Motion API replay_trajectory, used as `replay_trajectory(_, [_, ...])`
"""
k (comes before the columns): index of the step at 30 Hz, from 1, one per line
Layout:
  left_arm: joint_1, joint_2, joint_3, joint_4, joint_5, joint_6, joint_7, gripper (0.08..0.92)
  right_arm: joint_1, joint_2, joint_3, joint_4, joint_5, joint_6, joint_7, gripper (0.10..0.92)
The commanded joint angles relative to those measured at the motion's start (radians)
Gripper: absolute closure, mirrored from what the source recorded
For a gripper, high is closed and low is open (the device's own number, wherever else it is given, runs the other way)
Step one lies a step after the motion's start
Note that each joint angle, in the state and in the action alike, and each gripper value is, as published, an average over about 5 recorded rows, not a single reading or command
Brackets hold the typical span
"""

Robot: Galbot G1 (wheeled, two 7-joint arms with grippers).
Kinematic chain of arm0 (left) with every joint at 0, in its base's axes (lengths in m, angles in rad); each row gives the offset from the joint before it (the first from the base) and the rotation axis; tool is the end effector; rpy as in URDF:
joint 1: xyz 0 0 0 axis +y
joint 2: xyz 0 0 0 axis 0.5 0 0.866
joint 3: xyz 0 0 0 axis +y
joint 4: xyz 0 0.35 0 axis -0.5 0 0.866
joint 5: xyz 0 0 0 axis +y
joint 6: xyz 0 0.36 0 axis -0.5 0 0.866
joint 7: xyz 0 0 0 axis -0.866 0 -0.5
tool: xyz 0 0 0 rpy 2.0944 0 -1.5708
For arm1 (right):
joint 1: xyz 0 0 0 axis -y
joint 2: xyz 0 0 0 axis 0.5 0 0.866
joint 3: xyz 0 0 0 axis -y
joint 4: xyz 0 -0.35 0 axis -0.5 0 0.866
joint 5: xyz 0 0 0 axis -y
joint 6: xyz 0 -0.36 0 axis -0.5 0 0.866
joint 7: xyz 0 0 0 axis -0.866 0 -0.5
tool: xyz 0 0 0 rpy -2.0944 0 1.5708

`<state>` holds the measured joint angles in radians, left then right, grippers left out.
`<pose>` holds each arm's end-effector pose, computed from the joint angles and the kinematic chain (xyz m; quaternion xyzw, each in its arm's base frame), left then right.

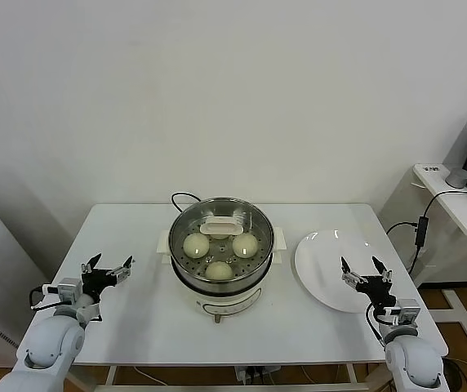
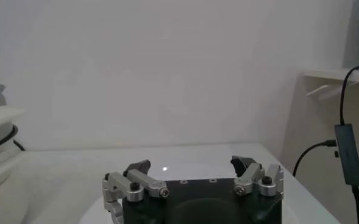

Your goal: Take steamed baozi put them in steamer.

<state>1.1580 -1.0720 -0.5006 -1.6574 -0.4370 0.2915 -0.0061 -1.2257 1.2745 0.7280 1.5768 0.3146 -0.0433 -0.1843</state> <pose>0.3250 0.1453 -0.3219 -0.0239 -0.9852 -0.0334 0.1666 0.2916 -0.1715 -0.3690 -0.0051 -0.9970 -0.0093 0.0762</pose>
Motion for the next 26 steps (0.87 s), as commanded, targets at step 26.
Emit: replay_trajectory(26, [0.025,-0.005,-0.013,-0.029,-0.002,0.005,-0.001,0.177,-0.015,0.001,0.011,0.004,-0.030,-0.010,-0.012,0.203])
